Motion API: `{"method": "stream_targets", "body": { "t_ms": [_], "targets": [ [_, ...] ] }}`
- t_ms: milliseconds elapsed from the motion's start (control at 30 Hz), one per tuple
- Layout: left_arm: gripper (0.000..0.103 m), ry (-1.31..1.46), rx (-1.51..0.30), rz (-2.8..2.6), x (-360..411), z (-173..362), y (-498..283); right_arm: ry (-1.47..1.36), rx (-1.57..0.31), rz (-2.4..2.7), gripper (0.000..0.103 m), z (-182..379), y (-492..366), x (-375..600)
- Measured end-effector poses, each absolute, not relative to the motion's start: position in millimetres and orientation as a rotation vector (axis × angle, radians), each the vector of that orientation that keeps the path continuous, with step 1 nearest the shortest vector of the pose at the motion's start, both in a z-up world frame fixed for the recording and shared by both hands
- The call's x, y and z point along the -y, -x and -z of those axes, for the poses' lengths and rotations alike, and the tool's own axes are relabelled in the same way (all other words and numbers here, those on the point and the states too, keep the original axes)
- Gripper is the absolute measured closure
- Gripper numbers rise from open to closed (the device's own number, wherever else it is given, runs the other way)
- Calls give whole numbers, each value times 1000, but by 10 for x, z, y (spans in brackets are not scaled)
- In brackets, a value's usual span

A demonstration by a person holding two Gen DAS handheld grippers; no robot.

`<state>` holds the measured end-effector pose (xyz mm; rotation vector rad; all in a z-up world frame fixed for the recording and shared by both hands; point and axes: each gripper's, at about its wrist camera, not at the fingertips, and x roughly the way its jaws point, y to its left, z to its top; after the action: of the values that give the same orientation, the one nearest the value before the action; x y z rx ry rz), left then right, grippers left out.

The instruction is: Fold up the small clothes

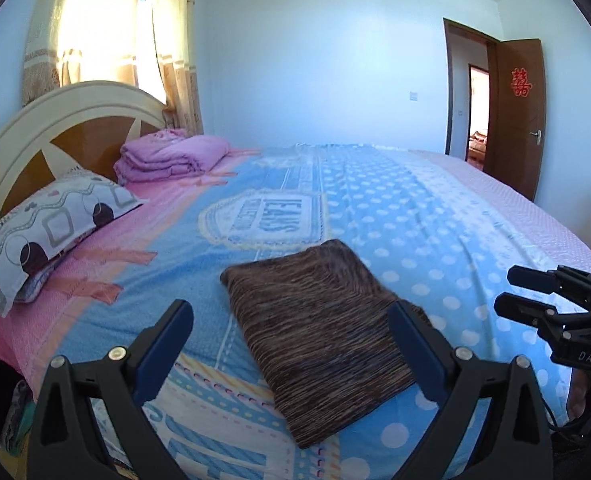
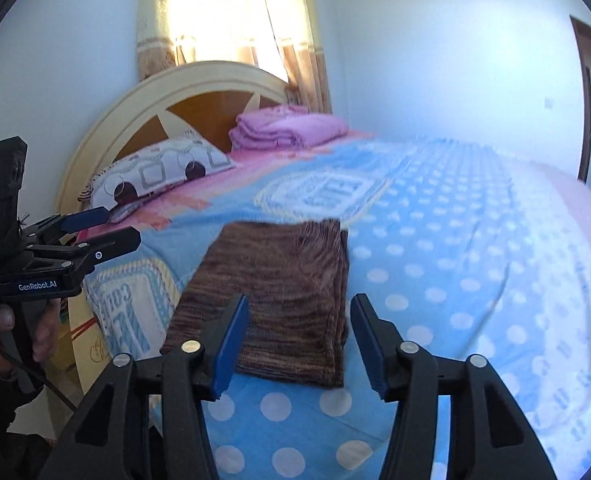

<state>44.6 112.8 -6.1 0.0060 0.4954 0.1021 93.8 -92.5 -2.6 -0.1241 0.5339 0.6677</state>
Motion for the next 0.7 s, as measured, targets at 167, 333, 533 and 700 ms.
{"method": "stream_targets", "body": {
  "t_ms": [167, 333, 533, 700],
  "targets": [
    [2, -13, -480, -98, -1093, 24, -413, 112, -519, -665, 44, -25, -886, 954],
    [2, -11, -479, -99, -1068, 32, -399, 104, -513, -661, 44, -37, -841, 979],
    [2, -7, -484, -103, -1062, 44, -399, 109, -498, -659, 43, -67, -786, 976],
    [2, -7, -486, -102, -1053, 51, -398, 115, -499, -662, 42, -76, -756, 957]
  ]
}}
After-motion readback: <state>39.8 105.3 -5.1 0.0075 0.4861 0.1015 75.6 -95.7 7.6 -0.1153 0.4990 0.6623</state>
